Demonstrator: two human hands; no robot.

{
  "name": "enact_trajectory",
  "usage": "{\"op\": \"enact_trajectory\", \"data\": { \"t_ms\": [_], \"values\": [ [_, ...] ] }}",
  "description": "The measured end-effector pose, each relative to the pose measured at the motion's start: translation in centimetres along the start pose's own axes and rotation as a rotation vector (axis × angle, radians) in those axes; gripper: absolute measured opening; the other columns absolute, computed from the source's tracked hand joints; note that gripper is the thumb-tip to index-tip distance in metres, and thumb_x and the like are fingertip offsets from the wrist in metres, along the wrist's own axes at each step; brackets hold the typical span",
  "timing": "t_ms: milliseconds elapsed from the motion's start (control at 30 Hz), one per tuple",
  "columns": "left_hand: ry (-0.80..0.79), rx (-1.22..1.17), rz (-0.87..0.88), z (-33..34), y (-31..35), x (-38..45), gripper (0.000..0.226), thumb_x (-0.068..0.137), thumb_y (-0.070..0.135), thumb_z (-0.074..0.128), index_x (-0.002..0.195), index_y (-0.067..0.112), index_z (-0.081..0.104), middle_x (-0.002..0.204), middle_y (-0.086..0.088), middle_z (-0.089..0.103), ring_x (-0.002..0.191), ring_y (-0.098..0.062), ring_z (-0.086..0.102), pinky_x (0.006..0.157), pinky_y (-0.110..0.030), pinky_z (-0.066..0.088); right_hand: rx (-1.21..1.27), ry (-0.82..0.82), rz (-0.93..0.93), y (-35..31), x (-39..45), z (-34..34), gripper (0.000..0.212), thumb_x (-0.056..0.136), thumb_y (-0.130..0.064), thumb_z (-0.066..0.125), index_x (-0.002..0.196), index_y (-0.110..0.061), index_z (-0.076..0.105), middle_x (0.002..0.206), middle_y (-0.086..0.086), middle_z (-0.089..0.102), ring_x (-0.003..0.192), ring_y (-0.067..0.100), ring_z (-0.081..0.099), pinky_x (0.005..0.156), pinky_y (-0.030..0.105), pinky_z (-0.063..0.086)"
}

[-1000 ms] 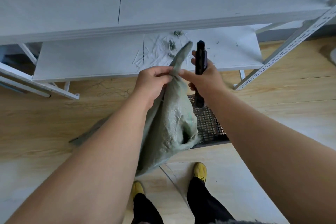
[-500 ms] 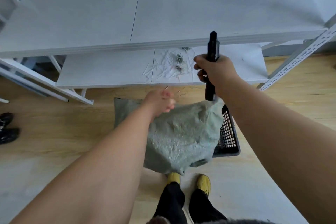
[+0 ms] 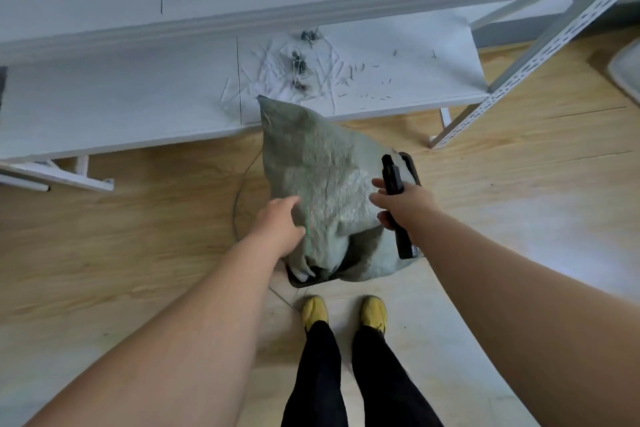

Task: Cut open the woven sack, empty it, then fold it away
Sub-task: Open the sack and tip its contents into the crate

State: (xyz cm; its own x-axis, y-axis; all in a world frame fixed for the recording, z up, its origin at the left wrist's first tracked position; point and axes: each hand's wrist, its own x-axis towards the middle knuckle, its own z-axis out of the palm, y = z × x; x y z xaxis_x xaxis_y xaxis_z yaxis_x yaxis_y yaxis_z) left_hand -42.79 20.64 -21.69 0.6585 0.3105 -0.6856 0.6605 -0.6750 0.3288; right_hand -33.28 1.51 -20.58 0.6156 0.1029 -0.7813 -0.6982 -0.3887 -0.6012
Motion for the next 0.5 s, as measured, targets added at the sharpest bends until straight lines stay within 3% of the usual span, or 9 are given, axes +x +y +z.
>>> {"op": "enact_trajectory", "data": {
  "t_ms": [267,500],
  "values": [
    [-0.012,-0.041,0.04,-0.5,1.4,2.5,0.06,0.093,0.026,0.059,0.147,0.025,0.032,0.153,-0.004,0.034,0.134,-0.026,0.041,0.102,-0.036,0.038,0.032,0.051,-0.011,-0.2,3.1,-0.5,0.035,0.089,-0.008,0.065,0.123,-0.015,0.061,0.086,0.003,0.059,0.054,0.017,0.055,0.059,0.028,0.051],
    [0.009,-0.147,0.019,-1.1,5.7,6.9,0.054,0.094,0.025,0.057,0.145,0.029,0.037,0.15,-0.004,0.038,0.101,-0.02,0.055,0.082,-0.028,0.043,-0.064,-0.069,-0.032,-2.4,8.9,-0.2,0.035,0.092,-0.009,0.06,0.126,-0.017,0.059,0.091,0.003,0.061,0.056,0.017,0.056,0.058,0.026,0.05]
  ]
}}
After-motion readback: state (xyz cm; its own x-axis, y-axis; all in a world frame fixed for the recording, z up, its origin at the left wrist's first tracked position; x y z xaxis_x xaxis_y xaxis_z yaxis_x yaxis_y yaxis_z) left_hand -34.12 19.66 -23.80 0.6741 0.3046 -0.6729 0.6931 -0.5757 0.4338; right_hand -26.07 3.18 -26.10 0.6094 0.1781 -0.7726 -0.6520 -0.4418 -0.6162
